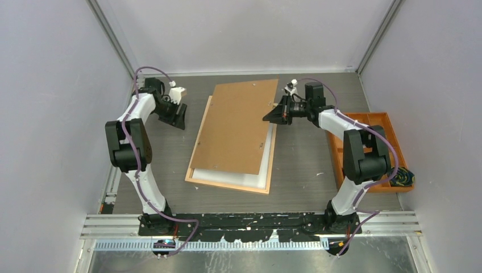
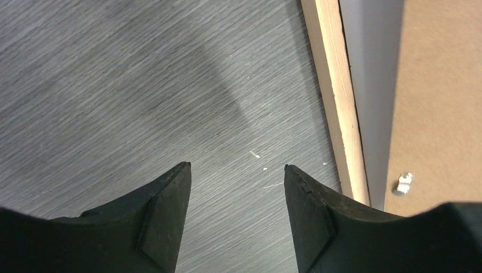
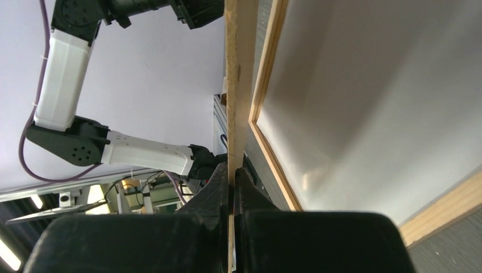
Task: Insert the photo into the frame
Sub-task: Place the photo frame item in the photo frame.
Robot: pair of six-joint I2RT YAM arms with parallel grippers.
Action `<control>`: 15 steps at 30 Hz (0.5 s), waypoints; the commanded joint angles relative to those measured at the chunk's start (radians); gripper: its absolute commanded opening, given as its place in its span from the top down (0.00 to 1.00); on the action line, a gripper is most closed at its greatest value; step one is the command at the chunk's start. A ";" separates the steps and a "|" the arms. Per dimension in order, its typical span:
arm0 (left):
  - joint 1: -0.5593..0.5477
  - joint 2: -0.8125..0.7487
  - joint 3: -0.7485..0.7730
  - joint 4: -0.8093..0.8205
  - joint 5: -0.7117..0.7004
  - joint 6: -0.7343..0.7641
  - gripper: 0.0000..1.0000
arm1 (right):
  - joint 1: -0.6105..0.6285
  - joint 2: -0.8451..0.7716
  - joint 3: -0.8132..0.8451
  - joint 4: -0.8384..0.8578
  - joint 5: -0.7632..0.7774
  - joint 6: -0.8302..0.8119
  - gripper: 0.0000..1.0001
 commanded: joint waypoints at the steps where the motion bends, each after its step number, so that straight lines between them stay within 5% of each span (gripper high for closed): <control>1: -0.004 -0.006 -0.008 0.019 0.009 0.096 0.38 | 0.000 0.012 0.052 0.060 -0.089 -0.021 0.99; 15: -0.090 -0.002 -0.081 0.070 -0.061 0.173 0.39 | 0.002 0.085 0.056 -0.120 -0.087 -0.161 0.99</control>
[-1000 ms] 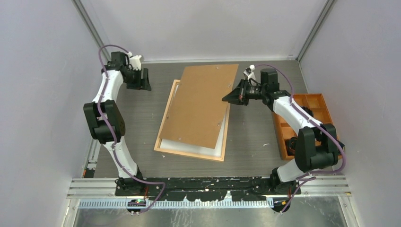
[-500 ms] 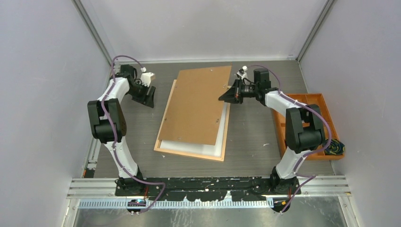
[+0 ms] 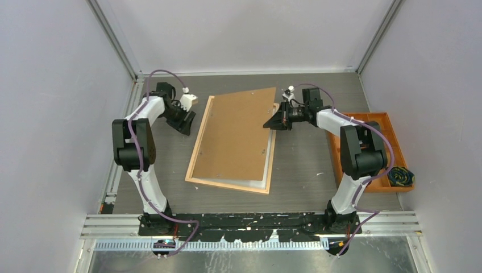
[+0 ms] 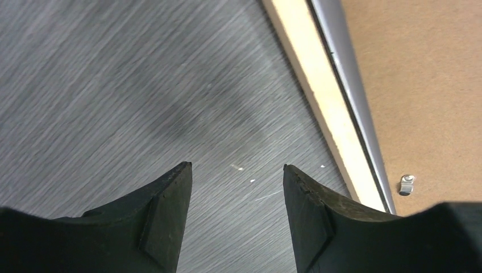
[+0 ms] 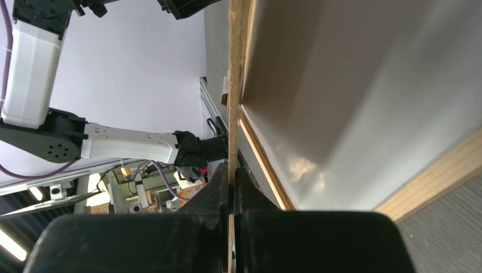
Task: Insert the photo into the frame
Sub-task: Place the photo frame item in the photo frame.
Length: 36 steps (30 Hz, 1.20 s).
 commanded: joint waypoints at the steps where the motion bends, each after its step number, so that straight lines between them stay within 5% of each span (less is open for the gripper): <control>1: -0.020 -0.003 -0.012 0.039 -0.020 0.038 0.39 | 0.002 0.020 0.052 0.005 -0.068 -0.028 0.99; 18: -0.068 0.011 -0.117 0.086 -0.075 0.111 0.41 | 0.010 0.095 0.071 0.073 -0.061 0.030 0.99; 36: -0.087 -0.025 -0.142 -0.069 0.058 0.219 0.42 | 0.026 0.179 0.125 0.193 0.009 0.140 0.99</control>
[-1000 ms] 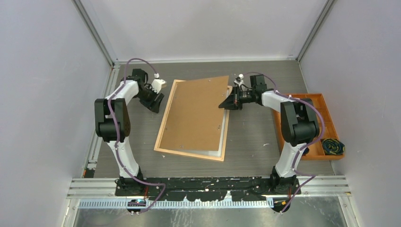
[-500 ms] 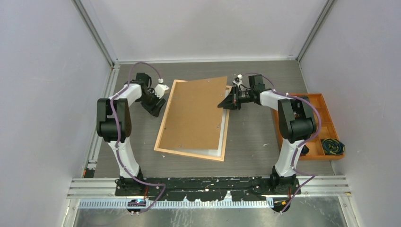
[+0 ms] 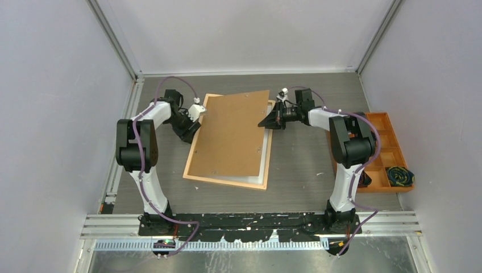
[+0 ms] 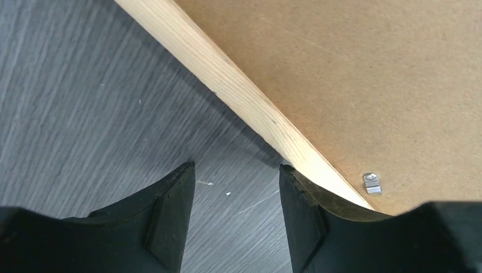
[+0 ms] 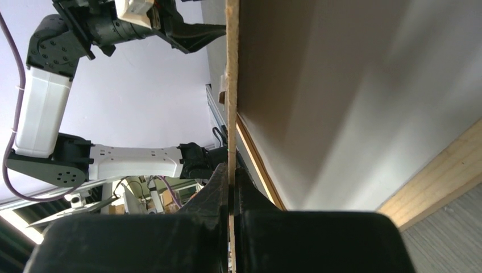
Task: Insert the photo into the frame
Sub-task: Place the photo frame item in the photo frame.
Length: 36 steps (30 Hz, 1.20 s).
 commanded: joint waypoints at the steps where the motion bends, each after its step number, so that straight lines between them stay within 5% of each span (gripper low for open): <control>1: -0.013 -0.019 -0.028 -0.124 0.098 0.048 0.42 | 0.005 0.013 0.079 0.064 0.024 0.038 0.99; 8: -0.032 -0.057 -0.051 -0.158 0.151 0.082 0.42 | 0.020 0.045 0.186 -0.139 0.066 -0.072 0.93; 12: -0.043 -0.064 -0.054 -0.132 0.126 0.065 0.42 | 0.030 0.042 0.203 -0.231 0.100 -0.133 0.78; 24: 0.002 -0.054 0.008 -0.065 0.028 -0.007 0.47 | 0.033 -0.049 0.211 -0.413 0.357 -0.215 0.01; 36: 0.027 -0.066 0.014 -0.064 0.012 -0.005 0.47 | 0.103 -0.097 0.295 -0.632 0.645 -0.307 0.00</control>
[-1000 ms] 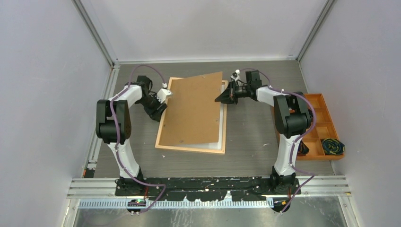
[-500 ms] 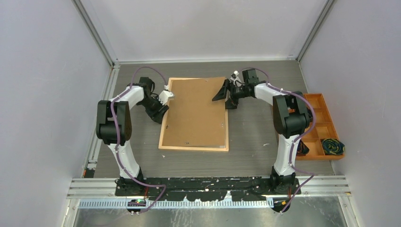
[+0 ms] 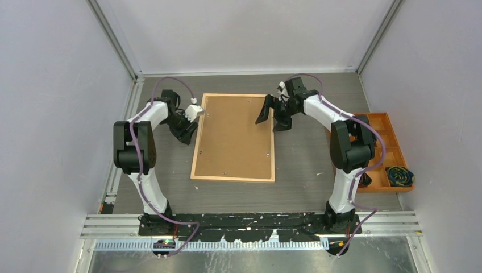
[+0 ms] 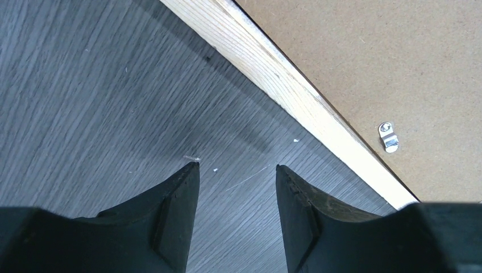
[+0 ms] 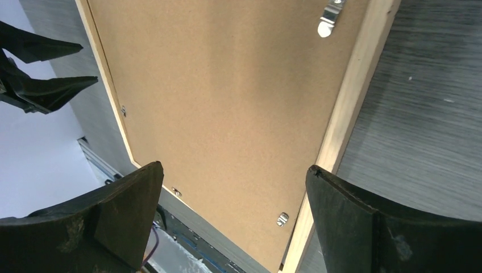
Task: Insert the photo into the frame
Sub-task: Place the photo frame item in the photo frame.
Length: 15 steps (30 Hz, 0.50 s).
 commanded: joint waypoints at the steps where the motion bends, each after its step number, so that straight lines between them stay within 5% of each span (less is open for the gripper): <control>1: 0.007 -0.032 0.018 0.008 -0.001 -0.005 0.47 | 0.021 -0.063 0.044 -0.057 0.088 -0.031 0.00; 15: 0.021 -0.020 0.038 -0.011 0.070 -0.044 0.48 | 0.079 -0.116 -0.035 -0.038 0.196 -0.004 0.02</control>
